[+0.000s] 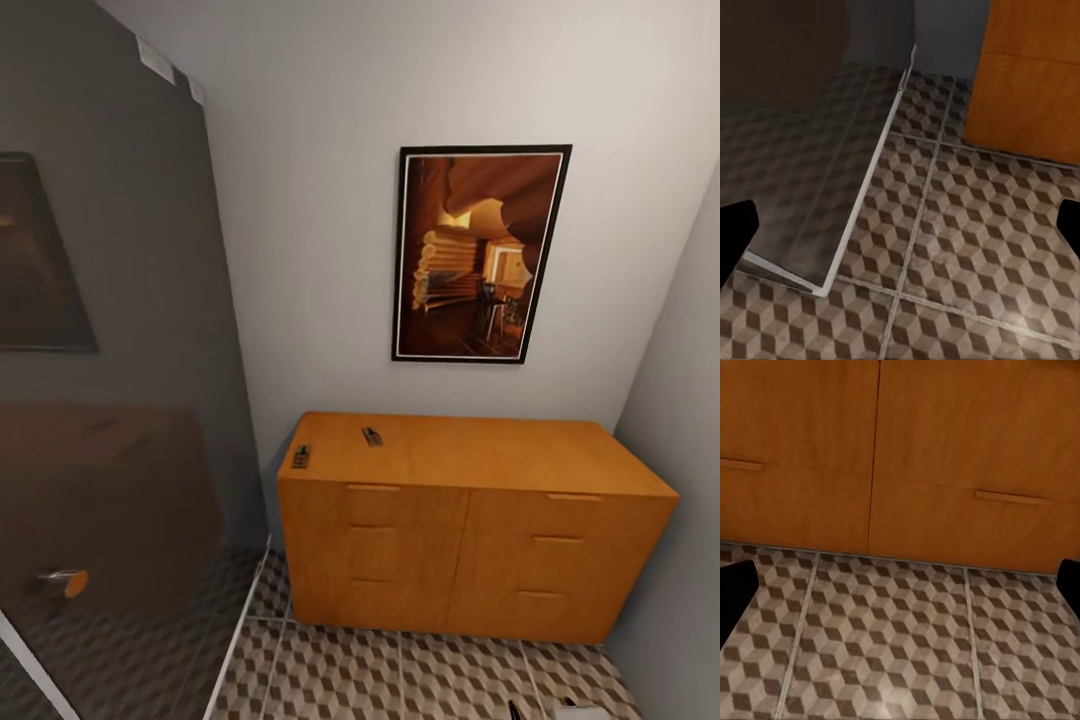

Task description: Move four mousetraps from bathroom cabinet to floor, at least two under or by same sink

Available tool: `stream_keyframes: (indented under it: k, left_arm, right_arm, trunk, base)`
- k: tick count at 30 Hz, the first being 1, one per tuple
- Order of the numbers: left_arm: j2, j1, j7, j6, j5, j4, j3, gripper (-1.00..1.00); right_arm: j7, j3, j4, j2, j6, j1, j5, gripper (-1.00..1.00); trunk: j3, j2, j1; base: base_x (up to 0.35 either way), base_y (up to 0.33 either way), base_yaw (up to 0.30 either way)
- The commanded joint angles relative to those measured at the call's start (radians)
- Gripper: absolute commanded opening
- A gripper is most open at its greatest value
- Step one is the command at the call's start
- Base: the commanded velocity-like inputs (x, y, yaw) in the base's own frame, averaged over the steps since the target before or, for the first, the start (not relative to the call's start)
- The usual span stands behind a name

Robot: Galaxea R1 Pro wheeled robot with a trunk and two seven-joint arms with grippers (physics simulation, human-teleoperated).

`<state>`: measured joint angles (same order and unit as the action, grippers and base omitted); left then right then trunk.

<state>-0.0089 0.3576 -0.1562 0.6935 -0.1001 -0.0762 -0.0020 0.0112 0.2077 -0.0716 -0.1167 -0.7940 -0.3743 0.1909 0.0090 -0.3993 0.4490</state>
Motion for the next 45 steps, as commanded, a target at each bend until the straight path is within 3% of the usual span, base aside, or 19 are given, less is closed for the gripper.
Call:
stream_keyframes:
  k: [1, 12, 32, 45]
  left_arm:
    - [0.000, 0.001, 0.003, 0.006, -0.007, -0.004, -0.001, 1.00]
    - [0.000, 0.001, 0.004, 0.006, -0.007, -0.004, -0.001, 1.00]
    - [-0.011, 0.001, 0.010, 0.006, -0.006, -0.004, -0.003, 1.00]
    - [-0.014, 0.001, 0.009, 0.007, -0.001, -0.004, -0.003, 1.00]
  right_arm:
    - [0.001, 0.009, -0.004, 0.001, -0.005, -0.001, 0.008, 1.00]
    - [-0.002, 0.007, -0.004, 0.001, -0.004, -0.001, 0.010, 1.00]
    - [0.001, 0.011, -0.003, 0.000, 0.000, -0.001, 0.004, 1.00]
    - [0.003, 0.011, -0.003, 0.000, 0.000, -0.001, 0.007, 1.00]
  trunk:
    - [0.000, -0.001, 0.001]
    - [0.000, -0.001, 0.001]
    - [0.000, -0.001, 0.001]
    - [0.000, -0.001, 0.001]
  base:
    - [0.324, 0.000, 0.000]
    - [0.271, 0.000, 0.000]
    - [0.016, 0.000, 0.000]
    - [0.159, 0.000, 0.000]
